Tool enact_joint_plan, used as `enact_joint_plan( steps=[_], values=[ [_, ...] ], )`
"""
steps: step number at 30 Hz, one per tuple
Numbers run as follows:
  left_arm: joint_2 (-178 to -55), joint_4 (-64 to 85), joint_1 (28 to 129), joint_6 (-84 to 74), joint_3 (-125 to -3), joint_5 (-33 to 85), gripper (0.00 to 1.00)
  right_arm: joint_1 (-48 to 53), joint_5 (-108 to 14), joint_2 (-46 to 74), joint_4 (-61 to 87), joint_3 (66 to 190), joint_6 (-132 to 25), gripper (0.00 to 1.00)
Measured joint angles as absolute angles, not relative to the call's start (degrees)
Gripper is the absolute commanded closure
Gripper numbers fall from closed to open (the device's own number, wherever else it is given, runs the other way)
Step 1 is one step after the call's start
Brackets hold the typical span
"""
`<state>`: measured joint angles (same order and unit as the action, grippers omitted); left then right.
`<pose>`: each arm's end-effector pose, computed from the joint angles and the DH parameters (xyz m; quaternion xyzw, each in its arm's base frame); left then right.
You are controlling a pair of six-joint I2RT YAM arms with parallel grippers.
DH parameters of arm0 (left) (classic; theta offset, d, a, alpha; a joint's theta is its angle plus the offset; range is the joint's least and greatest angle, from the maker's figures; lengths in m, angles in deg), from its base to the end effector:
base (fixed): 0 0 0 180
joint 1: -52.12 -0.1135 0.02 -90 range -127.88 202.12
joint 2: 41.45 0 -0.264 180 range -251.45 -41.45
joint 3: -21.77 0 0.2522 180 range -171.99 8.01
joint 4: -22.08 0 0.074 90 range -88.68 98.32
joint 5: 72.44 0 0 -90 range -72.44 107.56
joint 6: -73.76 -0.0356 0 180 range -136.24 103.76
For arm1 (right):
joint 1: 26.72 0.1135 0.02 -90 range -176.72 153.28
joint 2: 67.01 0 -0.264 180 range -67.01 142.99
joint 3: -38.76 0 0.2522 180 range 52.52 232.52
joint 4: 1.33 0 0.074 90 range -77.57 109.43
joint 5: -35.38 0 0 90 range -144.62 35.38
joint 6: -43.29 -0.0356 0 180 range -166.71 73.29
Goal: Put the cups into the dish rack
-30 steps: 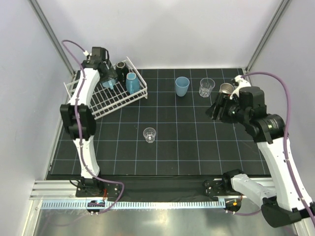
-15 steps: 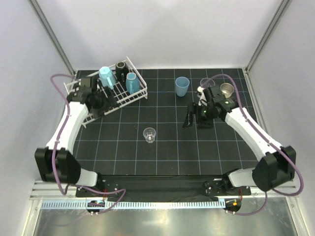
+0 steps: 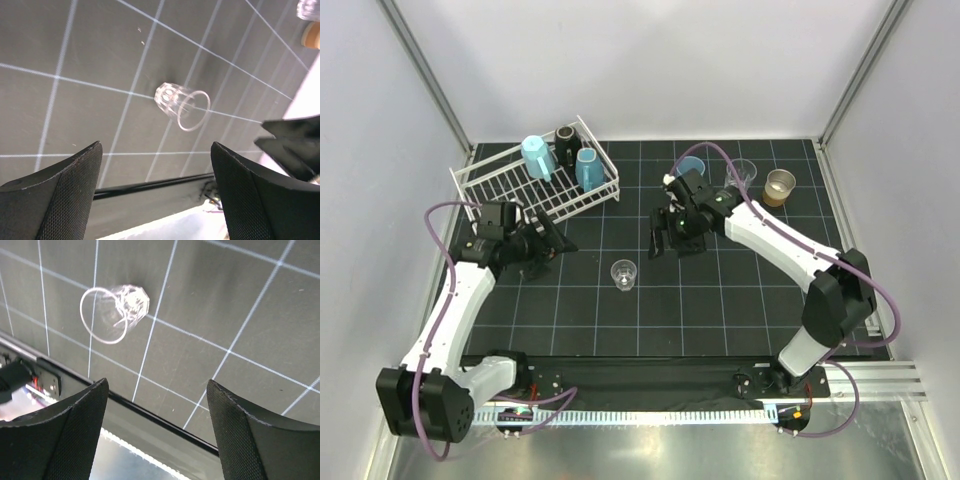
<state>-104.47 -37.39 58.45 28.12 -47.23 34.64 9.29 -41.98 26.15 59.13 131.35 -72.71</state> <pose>0.2129 -0.0341 0.2882 -0.2620 0.9031 -0.2601 0.2196 0.2700 0.2058 0.2795 -0.1114 0.9563 0.2194 0.1582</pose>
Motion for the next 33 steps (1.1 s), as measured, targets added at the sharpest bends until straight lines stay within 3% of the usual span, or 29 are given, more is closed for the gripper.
enact_joint_plan(
  steps=[10, 22, 33],
  values=[
    [-100.97, -34.31, 59.24, 31.07, -45.33, 39.67, 0.15, 9.83, -47.92, 28.49, 61.45, 137.20, -75.38, 0.30],
    [-107.79, -37.02, 67.68, 22.11, -52.20, 40.52, 0.14, 17.86, -51.79, 37.23, 61.40, 138.86, -78.81, 0.48],
    [-107.66, -40.37, 75.33, 14.37, -54.75, 38.97, 0.13, 20.48, -52.62, 43.72, 61.36, 142.91, -84.78, 0.55]
  ],
)
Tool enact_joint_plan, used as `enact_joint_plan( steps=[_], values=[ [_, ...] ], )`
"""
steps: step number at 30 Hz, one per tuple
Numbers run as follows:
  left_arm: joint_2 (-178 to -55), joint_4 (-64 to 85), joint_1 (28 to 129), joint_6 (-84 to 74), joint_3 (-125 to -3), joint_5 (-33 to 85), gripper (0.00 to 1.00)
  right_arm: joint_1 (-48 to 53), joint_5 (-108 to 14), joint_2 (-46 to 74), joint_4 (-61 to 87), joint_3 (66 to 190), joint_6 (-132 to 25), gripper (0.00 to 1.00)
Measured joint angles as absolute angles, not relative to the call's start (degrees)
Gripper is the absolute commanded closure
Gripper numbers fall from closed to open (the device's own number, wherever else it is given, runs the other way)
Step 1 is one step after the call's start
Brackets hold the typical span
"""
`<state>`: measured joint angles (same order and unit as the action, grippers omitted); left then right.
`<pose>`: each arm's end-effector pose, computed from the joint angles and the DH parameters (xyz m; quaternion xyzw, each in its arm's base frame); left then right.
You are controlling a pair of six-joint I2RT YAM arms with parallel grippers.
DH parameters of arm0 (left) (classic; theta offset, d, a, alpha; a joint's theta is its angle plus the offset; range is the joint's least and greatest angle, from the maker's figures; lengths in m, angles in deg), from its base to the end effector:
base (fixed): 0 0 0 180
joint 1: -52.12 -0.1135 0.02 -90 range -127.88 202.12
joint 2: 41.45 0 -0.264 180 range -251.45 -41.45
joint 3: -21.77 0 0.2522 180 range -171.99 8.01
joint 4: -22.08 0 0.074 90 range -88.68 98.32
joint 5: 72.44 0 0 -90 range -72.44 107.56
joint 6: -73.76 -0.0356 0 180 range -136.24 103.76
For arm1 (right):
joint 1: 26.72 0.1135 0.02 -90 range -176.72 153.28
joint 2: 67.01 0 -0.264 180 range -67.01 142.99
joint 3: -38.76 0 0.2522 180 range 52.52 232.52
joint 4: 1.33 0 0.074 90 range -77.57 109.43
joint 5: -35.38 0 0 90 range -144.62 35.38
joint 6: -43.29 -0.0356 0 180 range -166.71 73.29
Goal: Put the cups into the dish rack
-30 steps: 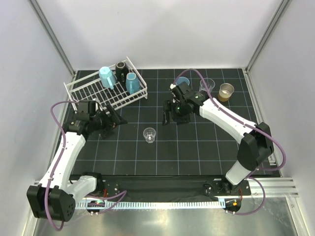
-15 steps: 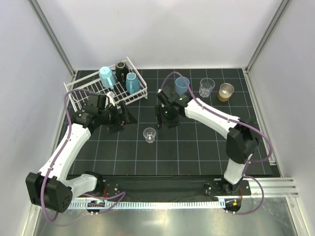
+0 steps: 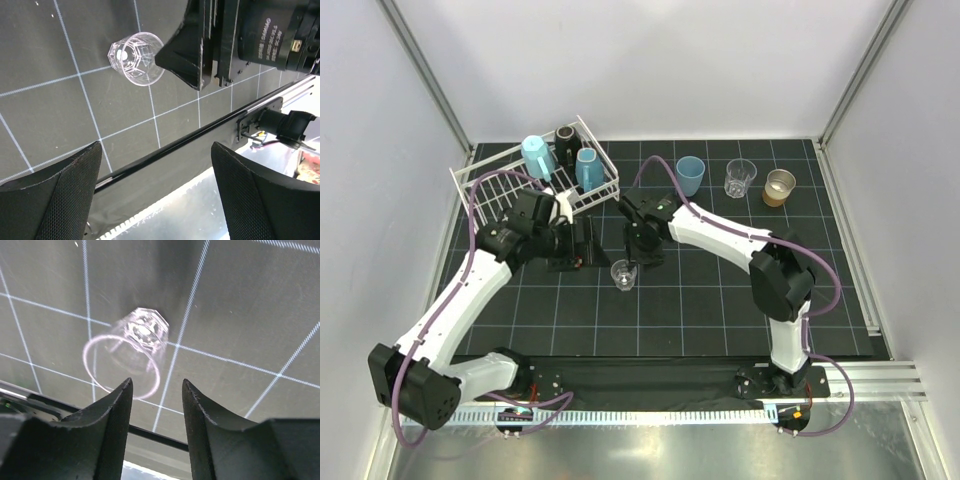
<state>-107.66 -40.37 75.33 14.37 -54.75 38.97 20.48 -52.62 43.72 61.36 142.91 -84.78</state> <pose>0.2039 -0.1016 0.3156 0.0002 0.9314 -0.3010 0.2047 0.2727 0.2964 0.2290 -0.0814 0.9802 0.1345 0.1207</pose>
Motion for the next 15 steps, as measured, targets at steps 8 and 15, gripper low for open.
enact_joint_plan(
  steps=[8, 15],
  values=[
    [-104.82, -42.33, 75.33, 13.04, -52.87, 38.36, 0.13, 20.59, -52.97, 47.16, 60.60, 145.38, -87.77, 0.76],
    [-104.30, -44.67, 75.30, 15.55, -56.02, 34.38, 0.10, 20.57, -53.03, 48.42, 60.14, 144.98, -85.08, 0.96]
  ],
)
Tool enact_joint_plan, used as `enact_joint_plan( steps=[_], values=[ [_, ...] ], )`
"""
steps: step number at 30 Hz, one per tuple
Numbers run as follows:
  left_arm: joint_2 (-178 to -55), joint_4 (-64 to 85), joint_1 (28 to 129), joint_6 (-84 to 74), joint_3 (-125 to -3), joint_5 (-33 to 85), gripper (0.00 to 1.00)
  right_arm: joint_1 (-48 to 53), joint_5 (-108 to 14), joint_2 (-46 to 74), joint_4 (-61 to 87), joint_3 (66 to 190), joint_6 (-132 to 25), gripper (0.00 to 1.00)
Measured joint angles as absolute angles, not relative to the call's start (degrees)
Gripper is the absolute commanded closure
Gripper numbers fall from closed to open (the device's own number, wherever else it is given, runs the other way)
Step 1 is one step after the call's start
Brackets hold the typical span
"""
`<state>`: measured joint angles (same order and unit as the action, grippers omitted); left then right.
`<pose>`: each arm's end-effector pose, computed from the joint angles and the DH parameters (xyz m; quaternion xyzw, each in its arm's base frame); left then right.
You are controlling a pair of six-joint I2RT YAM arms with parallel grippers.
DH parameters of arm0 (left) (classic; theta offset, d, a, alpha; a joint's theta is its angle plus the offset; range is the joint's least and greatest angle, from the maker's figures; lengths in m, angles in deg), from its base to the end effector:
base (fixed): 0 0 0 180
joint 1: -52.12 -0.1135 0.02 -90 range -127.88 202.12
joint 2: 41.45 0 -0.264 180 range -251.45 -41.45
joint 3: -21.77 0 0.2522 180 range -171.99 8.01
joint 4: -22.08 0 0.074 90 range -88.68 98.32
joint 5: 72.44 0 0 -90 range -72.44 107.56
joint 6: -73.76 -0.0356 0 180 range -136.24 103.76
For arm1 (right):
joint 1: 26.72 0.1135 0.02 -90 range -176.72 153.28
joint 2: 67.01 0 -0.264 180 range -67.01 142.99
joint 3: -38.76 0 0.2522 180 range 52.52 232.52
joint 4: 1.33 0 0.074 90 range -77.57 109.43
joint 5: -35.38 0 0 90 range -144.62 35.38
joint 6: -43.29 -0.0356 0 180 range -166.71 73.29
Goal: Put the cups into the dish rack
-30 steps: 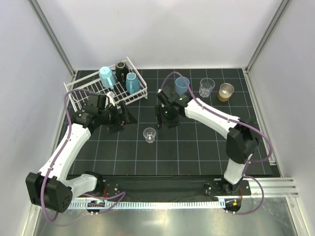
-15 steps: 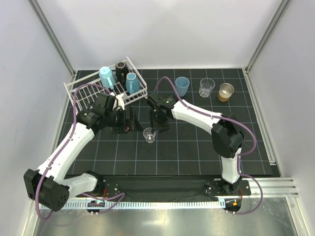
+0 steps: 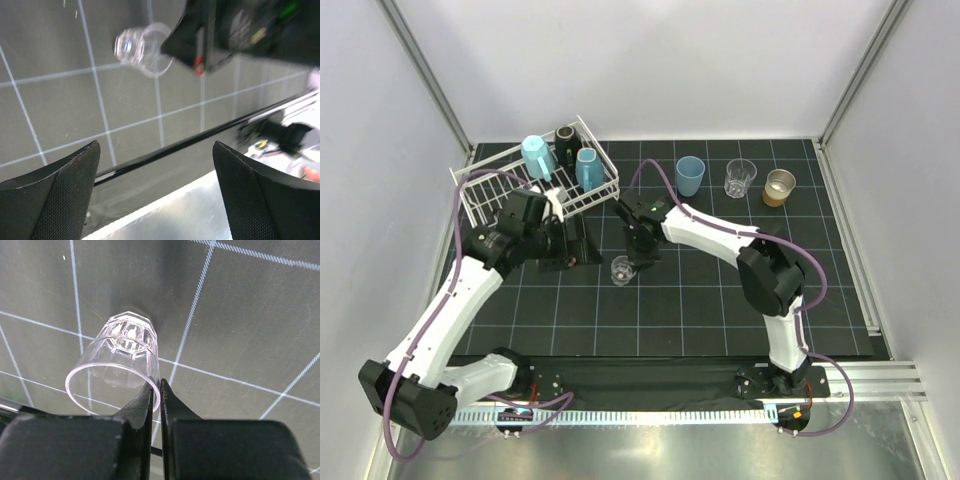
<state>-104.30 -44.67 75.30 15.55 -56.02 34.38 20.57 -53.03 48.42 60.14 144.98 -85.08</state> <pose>0.1890 -0.0921 0.3285 -0.0225 0.9358 -0.2720 0.2233 0.2832 0.3082 0.2081 -0.0790 0.9826 0.1241 0.1138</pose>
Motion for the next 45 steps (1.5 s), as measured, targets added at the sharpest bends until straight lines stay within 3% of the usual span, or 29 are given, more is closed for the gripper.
enact_joint_plan(
  steps=[8, 16, 22, 32, 39, 45],
  values=[
    [-105.89, -38.60, 75.24, 28.62, -59.85, 37.94, 0.09, 18.56, -52.58, 36.82, 56.88, 136.18, -78.24, 0.96],
    [-109.94, -23.03, 75.26, 46.41, -57.90, 47.41, 0.09, 11.93, -50.83, 8.56, 42.89, 122.80, -74.24, 0.96],
    [-112.95, -13.88, 75.24, 55.49, -61.00, 52.96, 0.09, 12.22, -52.90, -4.60, 31.70, 115.48, -72.38, 0.96],
    [-113.17, 4.42, 75.26, 68.66, -58.73, 57.57, 0.08, 12.15, -56.07, -10.63, 22.37, 113.20, -72.36, 0.96],
    [-113.17, 9.47, 76.66, 73.95, -56.44, 57.09, 0.09, 12.15, -53.91, -10.50, 17.71, 112.05, -72.58, 0.96],
    [-113.15, 14.03, 78.78, 78.17, -54.29, 55.76, 0.15, 12.15, -51.40, -9.80, 14.54, 111.78, -73.19, 0.96]
  ],
)
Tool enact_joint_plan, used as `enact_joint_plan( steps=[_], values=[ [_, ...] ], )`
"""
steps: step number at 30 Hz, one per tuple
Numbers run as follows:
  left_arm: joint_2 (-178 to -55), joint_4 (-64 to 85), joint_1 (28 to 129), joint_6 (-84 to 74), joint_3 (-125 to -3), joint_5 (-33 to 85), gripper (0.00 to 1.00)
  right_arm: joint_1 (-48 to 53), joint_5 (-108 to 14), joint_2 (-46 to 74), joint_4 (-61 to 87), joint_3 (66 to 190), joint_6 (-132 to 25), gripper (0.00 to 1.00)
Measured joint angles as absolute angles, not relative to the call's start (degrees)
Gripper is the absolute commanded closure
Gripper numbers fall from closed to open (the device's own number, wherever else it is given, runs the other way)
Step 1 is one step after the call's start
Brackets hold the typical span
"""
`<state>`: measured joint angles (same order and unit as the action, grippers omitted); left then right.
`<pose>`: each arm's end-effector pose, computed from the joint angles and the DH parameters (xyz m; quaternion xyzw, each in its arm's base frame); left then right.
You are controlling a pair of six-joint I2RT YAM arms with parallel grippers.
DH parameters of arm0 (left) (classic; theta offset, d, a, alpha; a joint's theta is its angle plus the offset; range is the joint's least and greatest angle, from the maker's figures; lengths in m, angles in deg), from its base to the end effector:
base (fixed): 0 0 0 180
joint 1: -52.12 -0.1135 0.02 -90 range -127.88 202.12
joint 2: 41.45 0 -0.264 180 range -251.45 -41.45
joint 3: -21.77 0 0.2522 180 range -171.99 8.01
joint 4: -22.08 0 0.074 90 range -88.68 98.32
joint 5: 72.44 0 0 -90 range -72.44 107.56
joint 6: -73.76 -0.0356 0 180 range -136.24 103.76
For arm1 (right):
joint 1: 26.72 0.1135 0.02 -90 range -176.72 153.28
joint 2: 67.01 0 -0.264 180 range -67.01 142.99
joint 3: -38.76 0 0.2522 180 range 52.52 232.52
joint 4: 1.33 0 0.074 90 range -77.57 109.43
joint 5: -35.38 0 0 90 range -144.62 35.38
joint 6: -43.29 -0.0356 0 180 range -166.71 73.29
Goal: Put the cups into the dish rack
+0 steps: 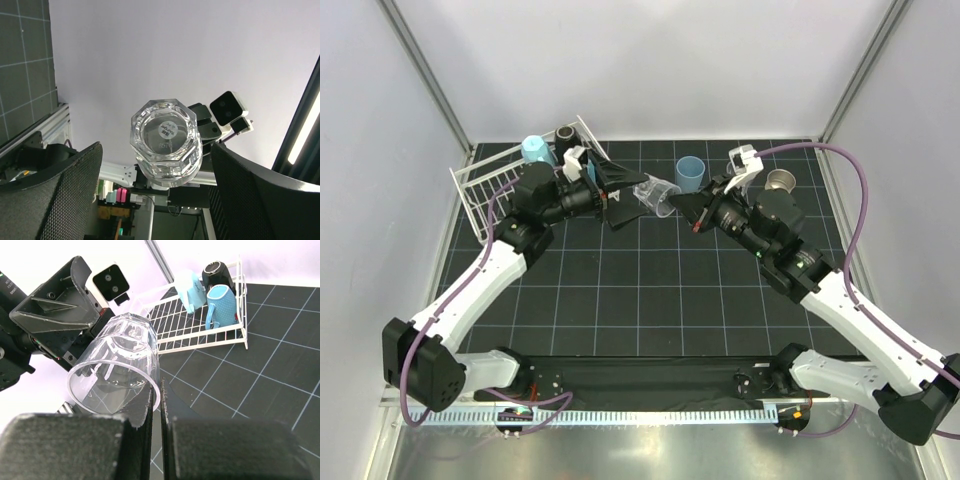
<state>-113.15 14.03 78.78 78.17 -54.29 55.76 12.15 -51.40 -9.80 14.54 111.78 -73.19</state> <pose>0.2496 -0.1499 0.3768 -0.1984 0.6971 -0.6801 0.1101 0.1772 0.1454 0.4040 -0.0961 0.7009 0.3981 0.5839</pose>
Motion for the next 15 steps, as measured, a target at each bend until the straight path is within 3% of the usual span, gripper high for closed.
enact_joint_plan(
  steps=[6, 10, 15],
  values=[
    [-113.17, 17.12, 79.17, 80.71, -53.99, 54.49, 0.30, 12.15, -50.78, -9.76, 13.60, 111.08, -73.85, 0.96],
    [-113.17, 17.71, 79.17, 80.97, -53.97, 53.92, 0.31, 12.15, -50.48, -9.85, 12.53, 109.79, -74.28, 0.96],
    [-113.19, 17.77, 79.50, 81.10, -53.66, 53.72, 0.41, 12.09, -50.37, -10.53, 11.57, 108.96, -74.70, 0.96]
  ],
)
